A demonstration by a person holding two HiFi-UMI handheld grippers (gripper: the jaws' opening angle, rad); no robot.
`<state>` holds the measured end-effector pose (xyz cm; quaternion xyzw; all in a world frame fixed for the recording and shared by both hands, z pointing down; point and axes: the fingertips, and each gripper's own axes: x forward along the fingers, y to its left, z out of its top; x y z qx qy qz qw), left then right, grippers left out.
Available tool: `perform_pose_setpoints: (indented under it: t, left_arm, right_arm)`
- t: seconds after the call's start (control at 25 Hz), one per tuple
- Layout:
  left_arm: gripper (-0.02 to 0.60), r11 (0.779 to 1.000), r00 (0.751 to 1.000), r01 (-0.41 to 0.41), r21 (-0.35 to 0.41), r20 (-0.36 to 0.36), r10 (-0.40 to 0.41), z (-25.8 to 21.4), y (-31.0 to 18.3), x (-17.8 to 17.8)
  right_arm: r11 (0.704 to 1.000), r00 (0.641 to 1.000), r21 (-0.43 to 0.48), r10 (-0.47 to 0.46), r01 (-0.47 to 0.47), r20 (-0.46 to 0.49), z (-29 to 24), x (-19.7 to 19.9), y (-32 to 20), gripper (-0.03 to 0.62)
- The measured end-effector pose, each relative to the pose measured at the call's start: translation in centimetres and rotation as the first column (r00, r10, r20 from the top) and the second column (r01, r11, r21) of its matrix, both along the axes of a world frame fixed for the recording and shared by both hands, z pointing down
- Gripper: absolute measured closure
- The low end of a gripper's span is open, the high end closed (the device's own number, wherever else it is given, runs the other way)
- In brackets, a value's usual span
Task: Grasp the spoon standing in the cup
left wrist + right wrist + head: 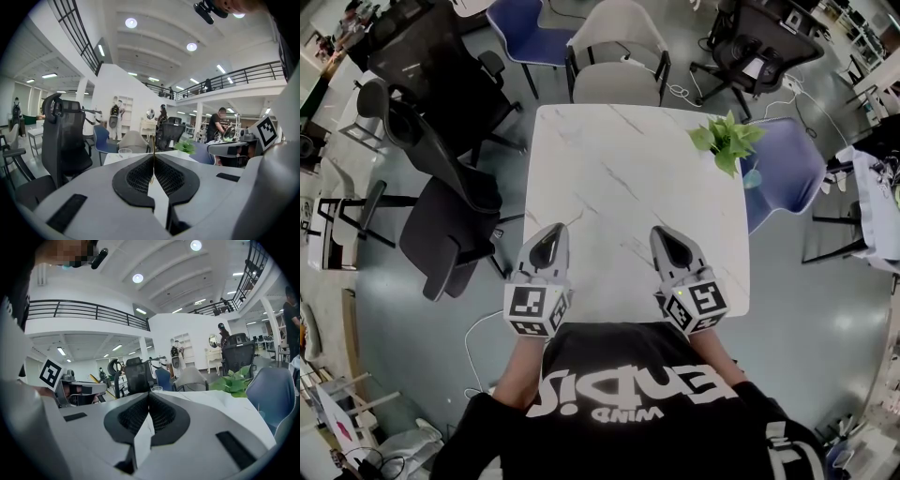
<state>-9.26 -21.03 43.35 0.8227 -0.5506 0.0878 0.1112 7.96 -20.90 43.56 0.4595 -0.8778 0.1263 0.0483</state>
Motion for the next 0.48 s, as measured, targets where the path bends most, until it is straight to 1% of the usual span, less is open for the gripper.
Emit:
perform_pose_setpoints:
  t: [0.48]
  left_arm:
    - [0.563,1.000,1.000,0.007,-0.006,-0.004,-0.007,0.11,-0.53,-0.34]
  right_arm:
    - [1.000,1.000,-0.004,0.000,0.000,-0.005,0.10,-0.17,-0.42,0.582]
